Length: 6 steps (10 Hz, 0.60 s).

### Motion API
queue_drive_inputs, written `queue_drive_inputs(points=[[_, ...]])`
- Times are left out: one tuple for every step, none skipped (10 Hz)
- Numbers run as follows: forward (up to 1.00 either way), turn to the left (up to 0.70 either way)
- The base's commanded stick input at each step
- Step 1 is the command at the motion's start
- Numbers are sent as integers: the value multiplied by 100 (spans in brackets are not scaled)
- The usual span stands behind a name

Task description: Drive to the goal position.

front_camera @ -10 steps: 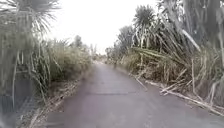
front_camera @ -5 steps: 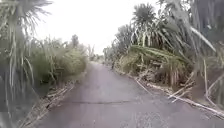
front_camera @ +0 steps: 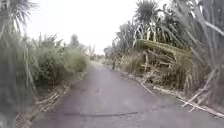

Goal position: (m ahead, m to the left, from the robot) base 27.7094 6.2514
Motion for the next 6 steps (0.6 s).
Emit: queue_drive_inputs(points=[[85,0],[85,0],[85,0],[85,0],[85,0],[85,0]])
